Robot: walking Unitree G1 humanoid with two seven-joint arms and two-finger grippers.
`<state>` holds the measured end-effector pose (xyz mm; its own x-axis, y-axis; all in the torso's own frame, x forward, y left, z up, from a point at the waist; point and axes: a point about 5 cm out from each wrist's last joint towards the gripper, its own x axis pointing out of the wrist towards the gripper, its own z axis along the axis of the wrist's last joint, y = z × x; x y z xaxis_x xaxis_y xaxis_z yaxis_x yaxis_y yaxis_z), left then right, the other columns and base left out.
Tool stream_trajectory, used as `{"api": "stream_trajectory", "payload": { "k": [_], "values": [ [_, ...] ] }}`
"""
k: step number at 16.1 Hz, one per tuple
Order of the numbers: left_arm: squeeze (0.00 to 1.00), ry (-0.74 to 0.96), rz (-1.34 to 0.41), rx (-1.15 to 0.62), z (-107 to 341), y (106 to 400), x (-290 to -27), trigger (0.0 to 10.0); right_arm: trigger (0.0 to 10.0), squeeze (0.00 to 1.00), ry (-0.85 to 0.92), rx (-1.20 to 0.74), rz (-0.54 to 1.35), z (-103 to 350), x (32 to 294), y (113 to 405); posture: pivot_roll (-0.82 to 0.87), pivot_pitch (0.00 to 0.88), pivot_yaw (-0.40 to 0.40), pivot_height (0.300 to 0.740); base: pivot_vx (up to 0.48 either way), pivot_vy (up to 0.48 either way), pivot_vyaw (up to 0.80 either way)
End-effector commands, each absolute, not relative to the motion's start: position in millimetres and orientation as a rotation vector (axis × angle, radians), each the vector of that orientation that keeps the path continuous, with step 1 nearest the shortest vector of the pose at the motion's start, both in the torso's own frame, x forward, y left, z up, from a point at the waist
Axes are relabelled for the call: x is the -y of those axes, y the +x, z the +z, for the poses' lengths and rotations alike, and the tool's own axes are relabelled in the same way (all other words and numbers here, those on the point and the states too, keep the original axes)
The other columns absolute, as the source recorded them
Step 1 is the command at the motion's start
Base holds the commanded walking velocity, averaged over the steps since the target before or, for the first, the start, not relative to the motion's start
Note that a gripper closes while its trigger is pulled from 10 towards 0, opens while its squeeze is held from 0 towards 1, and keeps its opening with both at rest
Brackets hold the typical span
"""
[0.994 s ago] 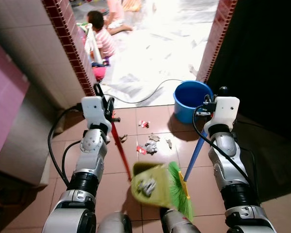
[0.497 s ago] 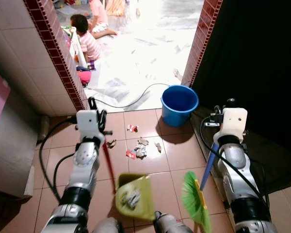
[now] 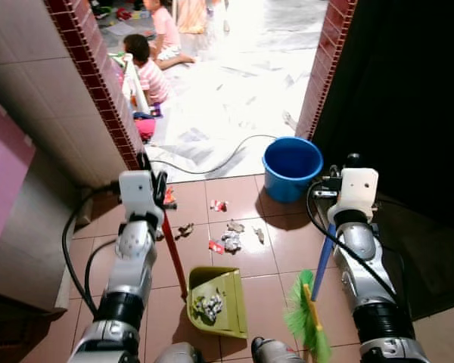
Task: Sweep floor
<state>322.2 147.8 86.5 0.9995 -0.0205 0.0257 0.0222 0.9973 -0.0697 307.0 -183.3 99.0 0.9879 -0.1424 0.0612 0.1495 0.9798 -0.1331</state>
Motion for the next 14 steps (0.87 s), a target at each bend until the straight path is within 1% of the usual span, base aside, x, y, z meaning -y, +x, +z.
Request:
{"api": "stream_trajectory", "payload": {
  "k": [1,3,5,6,8,12,14],
  "values": [
    [0.00,-0.105,-0.036,0.157,123,335,-146,10.0,10.0,0.00,-0.104,0.065,-0.124,100,175,308,-0.17,0.000,0.121,0.740,0.000,0.000,-0.73],
    [0.00,-0.136,-0.022,0.194,135,338,-147,10.0,10.0,0.00,-0.105,0.064,-0.116,99,174,306,-0.18,0.000,0.118,0.740,0.000,0.000,-0.46],
    [0.00,-0.172,-0.022,0.241,149,340,-144,10.0,10.0,0.00,-0.110,0.064,-0.109,98,174,306,-0.18,0.000,0.114,0.740,0.000,0.000,0.00],
    [0.00,-0.197,-0.031,0.285,164,341,-140,10.0,10.0,0.00,-0.117,0.069,-0.100,99,174,307,-0.18,0.000,0.110,0.740,0.000,0.000,0.00],
    [0.00,-0.224,-0.028,0.326,180,343,-140,10.0,10.0,0.00,-0.129,0.083,-0.082,102,172,309,-0.18,0.000,0.106,0.740,0.240,0.000,0.00],
    [0.00,-0.253,-0.025,0.364,197,343,-141,10.0,10.0,0.00,-0.154,0.084,-0.049,101,170,308,-0.18,0.000,0.096,0.740,0.255,0.000,0.00],
    [0.00,-0.270,-0.021,0.368,202,344,-143,10.0,10.0,0.00,-0.154,0.076,-0.039,100,169,308,-0.19,0.000,0.096,0.740,0.291,0.000,-0.80]
  ]
}}
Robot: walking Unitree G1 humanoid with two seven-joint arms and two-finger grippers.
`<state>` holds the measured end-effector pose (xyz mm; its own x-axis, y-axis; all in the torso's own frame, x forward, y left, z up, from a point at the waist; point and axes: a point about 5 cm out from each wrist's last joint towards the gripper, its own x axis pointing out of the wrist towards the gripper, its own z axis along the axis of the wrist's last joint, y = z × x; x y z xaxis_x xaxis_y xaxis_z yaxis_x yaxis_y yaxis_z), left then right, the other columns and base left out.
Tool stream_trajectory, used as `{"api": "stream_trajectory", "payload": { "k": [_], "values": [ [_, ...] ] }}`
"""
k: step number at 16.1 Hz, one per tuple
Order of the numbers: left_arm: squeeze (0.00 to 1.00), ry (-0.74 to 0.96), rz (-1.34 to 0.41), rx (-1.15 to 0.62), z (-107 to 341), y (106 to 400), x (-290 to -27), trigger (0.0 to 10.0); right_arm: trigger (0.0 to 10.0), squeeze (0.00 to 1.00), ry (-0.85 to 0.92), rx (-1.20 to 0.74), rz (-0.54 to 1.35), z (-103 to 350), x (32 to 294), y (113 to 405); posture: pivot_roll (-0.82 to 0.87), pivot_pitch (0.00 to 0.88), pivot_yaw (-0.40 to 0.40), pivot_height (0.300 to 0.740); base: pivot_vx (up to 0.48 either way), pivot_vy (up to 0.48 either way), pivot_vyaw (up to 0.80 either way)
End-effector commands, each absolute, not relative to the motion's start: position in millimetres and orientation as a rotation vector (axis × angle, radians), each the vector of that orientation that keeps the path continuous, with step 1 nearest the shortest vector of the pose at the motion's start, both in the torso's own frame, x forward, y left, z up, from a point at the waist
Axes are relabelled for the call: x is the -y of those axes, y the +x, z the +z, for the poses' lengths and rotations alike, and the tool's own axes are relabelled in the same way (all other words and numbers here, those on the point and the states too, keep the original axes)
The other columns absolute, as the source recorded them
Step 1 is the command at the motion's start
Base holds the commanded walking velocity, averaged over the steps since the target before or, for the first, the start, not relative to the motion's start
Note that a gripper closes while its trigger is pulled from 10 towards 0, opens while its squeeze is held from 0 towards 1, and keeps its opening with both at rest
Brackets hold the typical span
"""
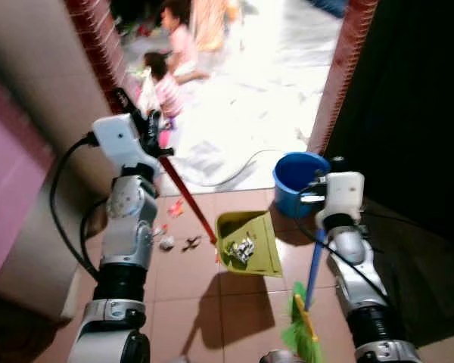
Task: Sweep floor
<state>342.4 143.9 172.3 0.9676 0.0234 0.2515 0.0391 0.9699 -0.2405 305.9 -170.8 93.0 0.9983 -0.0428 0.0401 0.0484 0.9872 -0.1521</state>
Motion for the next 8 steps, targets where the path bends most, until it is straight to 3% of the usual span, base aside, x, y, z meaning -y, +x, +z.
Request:
{"api": "stream_trajectory", "payload": {
  "k": [1,4,8],
  "values": [
    [0.00,-0.275,-0.020,0.370,203,344,-143,10.0,10.0,0.00,-0.164,0.080,-0.040,100,170,307,-0.19,0.000,0.096,0.740,0.304,0.000,-0.80],
    [0.00,-0.290,-0.024,0.375,208,344,-140,10.0,10.0,0.00,-0.165,0.076,-0.034,100,172,307,-0.19,0.000,0.095,0.740,0.303,0.000,-0.58],
    [0.00,-0.329,-0.036,0.389,215,343,-135,10.0,10.0,0.00,-0.178,0.062,-0.014,95,171,304,-0.20,0.000,0.091,0.740,0.308,0.000,0.00]
  ]
}}
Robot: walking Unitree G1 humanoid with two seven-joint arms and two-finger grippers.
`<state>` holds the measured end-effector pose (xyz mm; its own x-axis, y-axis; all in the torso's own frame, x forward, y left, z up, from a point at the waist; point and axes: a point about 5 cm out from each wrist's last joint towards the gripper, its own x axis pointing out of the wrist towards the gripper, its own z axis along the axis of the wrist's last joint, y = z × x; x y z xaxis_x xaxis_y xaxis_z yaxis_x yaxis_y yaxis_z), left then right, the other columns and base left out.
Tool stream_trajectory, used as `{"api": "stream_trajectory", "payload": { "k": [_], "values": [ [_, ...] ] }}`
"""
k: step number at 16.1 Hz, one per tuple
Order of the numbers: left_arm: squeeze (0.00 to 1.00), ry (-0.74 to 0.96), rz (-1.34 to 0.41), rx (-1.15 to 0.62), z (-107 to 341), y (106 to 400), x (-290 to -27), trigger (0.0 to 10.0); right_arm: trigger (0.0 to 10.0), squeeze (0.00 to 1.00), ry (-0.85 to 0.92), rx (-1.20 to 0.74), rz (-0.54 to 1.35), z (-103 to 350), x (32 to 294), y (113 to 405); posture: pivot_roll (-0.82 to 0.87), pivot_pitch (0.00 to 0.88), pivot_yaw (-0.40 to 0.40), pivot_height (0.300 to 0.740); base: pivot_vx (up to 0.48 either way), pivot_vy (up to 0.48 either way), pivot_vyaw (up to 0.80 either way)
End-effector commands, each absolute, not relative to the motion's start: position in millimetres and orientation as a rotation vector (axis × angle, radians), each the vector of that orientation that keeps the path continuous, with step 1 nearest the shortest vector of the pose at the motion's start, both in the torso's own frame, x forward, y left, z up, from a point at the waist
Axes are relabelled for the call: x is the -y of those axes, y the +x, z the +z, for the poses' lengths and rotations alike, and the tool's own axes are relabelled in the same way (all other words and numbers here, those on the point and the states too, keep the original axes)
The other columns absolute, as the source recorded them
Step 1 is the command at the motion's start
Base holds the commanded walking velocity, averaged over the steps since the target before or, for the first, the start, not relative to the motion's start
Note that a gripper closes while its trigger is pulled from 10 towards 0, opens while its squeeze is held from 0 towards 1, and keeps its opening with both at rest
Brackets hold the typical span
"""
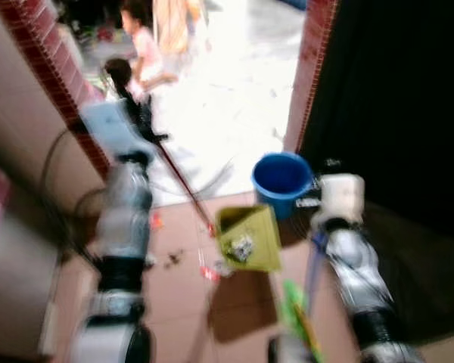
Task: Sweep floor
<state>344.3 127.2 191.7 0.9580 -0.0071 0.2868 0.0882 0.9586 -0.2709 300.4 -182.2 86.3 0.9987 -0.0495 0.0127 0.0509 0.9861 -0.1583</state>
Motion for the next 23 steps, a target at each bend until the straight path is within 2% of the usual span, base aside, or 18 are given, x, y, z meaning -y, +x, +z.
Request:
{"api": "stream_trajectory", "payload": {
  "k": [1,7,15,18,23],
  "values": [
    [0.00,-0.338,-0.037,0.397,219,344,-135,10.0,10.0,0.00,-0.179,0.056,-0.008,94,170,304,-0.19,0.000,0.089,0.740,0.307,0.000,0.00],
    [0.00,-0.413,-0.031,0.469,249,345,-138,10.0,10.0,0.00,-0.196,0.052,0.023,93,169,304,-0.20,0.000,0.084,0.740,0.328,0.000,-0.56],
    [0.00,-0.447,-0.007,0.490,260,350,-142,10.0,10.0,0.00,-0.201,0.047,0.060,90,165,301,-0.20,0.000,0.079,0.740,0.447,0.000,0.00],
    [0.00,-0.418,0.062,0.518,269,354,-153,10.0,10.0,0.00,-0.202,0.040,0.067,88,164,300,-0.19,0.000,0.078,0.740,0.424,0.000,0.00],
    [0.00,-0.359,0.158,0.530,271,357,-165,10.0,10.0,0.00,-0.199,0.029,0.079,86,163,298,-0.20,0.000,0.079,0.740,0.372,0.302,0.00]
  ]
}}
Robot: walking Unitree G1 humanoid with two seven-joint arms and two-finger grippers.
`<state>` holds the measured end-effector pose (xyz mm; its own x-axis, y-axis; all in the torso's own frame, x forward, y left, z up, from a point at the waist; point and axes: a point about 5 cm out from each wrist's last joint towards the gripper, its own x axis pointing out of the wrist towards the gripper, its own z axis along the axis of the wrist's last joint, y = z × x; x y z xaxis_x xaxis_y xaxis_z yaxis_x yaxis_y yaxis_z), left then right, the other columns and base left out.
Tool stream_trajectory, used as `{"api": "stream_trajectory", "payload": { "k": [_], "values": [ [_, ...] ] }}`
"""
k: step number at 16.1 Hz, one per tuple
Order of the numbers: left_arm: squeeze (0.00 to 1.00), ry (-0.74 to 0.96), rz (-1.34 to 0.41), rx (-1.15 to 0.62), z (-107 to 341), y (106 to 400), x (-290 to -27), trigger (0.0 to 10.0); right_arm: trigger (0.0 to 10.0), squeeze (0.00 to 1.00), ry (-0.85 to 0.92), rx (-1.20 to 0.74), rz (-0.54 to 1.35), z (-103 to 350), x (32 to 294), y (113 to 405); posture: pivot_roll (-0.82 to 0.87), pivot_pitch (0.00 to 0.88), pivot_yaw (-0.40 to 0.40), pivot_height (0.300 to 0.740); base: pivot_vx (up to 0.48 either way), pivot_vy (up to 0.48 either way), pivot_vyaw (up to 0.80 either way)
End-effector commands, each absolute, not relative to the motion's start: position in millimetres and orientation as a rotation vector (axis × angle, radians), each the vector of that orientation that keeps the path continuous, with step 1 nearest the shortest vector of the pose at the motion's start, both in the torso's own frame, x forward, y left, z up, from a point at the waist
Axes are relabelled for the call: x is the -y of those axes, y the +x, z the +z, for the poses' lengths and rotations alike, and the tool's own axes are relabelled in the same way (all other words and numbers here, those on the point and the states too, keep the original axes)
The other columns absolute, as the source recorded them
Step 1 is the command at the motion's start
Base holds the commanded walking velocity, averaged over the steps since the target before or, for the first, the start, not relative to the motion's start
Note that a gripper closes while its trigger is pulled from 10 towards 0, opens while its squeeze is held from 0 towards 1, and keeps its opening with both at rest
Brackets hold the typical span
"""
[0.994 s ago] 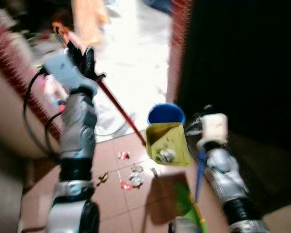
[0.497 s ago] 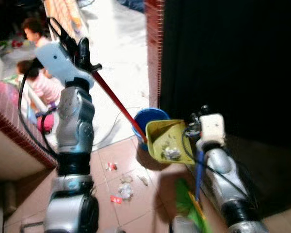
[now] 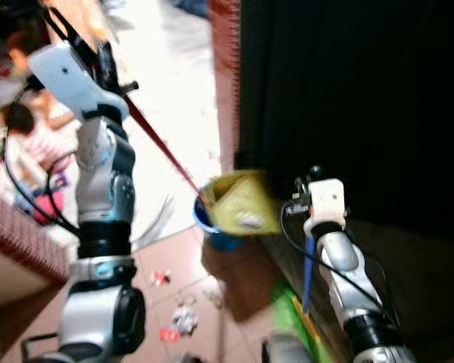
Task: Sweep floor
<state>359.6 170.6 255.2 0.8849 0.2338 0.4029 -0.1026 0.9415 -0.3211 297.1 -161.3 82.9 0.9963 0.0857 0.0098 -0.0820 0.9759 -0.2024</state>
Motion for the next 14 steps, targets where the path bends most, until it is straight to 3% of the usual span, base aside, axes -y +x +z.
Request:
{"api": "stream_trajectory", "payload": {
  "k": [1,11,14],
  "values": [
    [0.00,-0.344,0.181,0.530,270.7,357.7,-167.7,10.0,10.0,0.00,-0.199,0.027,0.080,85.6,163.2,298.1,-0.20,0.000,0.079,0.740,0.349,0.330,0.00],
    [0.00,-0.198,0.301,0.556,264.8,359.4,-172.0,10.0,10.0,0.00,-0.196,0.014,0.093,83.3,161.1,296.1,-0.20,0.000,0.076,0.740,0.352,0.325,0.00],
    [0.00,-0.183,0.306,0.554,261.1,360.9,-168.0,10.0,10.0,0.00,-0.194,0.013,0.095,83.3,160.0,295.8,-0.20,0.000,0.077,0.740,0.477,0.000,0.00]
  ]
}}
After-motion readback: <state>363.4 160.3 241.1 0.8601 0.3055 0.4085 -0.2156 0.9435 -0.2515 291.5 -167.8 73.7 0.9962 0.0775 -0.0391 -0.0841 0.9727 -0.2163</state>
